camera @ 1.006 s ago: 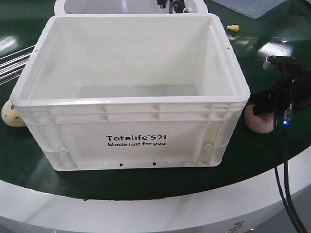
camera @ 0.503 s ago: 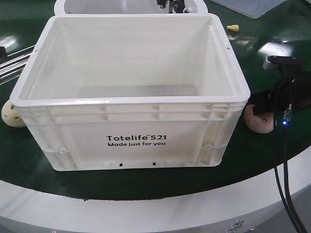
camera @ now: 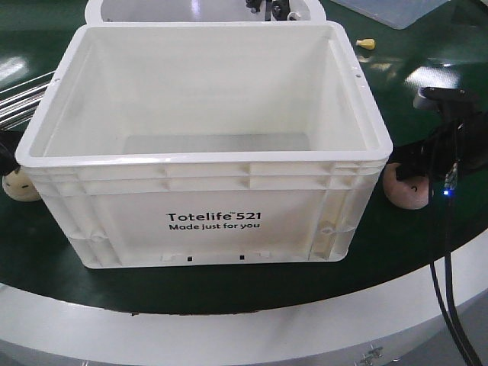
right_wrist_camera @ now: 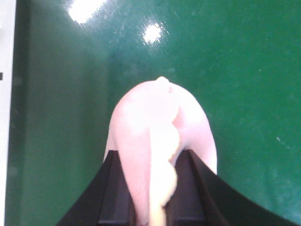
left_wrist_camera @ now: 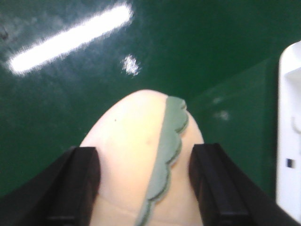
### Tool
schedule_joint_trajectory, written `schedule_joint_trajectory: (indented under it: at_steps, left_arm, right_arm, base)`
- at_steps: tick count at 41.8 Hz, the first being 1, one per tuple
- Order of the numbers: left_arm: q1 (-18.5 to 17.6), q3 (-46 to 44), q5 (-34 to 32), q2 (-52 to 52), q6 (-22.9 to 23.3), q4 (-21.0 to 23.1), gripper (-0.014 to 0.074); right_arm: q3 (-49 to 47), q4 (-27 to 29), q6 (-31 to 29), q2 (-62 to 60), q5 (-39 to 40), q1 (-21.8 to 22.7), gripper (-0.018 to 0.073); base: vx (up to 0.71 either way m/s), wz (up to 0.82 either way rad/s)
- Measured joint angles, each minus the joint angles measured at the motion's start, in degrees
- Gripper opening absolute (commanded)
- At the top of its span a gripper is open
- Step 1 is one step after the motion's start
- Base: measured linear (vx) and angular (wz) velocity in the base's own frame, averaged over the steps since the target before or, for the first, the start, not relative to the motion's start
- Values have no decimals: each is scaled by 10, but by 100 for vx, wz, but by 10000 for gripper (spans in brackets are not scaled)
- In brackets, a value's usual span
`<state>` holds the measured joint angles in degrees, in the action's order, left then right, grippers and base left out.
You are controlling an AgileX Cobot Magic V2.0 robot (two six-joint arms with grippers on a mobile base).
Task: Place moving items into box and shelve
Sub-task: 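Grasp the cream egg toy with left gripper, pink toy with right, then lift both toys over the tote and release them inside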
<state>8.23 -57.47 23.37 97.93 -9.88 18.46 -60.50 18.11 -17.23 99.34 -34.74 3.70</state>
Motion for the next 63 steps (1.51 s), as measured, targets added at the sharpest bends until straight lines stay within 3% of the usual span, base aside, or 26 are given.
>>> schedule_joint_trajectory:
  at_steps: [7, 8, 9, 29, 39, 40, 47, 56, 63]
  left_arm:
    - [0, -6, -3, 19, -7, 2, 338]
    - [0, -7, -3, 20, -10, 2, -10]
    - [0, -7, 1, 24, -29, 3, -9]
    - [-1, -14, 5, -9, -55, 4, -8]
    - [-1, -37, -26, -83, -74, 4, -8]
    - [-1, -53, -50, -167, -78, 11, -8]
    - [-8, -53, -59, -208, -78, 25, -8]
    - [-52, -53, -76, -251, -81, 30, -8]
    - [-110, -53, -85, -265, -97, 31, -8]
  right_arm:
    - [0, 0, 0, 0, 0, 0, -8]
    - [0, 0, 0, 0, 0, 0, -8]
    - [0, 0, 0, 0, 1, 0, -8]
    - [0, 5, -20, -22, 65, 0, -8]
    - [-4, 6, -29, -76, 113, 0, -8]
    - [-4, 9, -45, -150, 168, 0, -8]
    - [-4, 16, -61, -192, 181, 0, -8]
    - [-4, 34, -101, -238, 198, -21, -8]
    - [-4, 40, -130, -263, 214, -91, -8]
  base:
    - [0, 0]
    - [0, 0]
    - [0, 0]
    - [0, 0]
    - [0, 0]
    - [0, 0]
    - [0, 0]
    - [0, 0]
    - [0, 0]
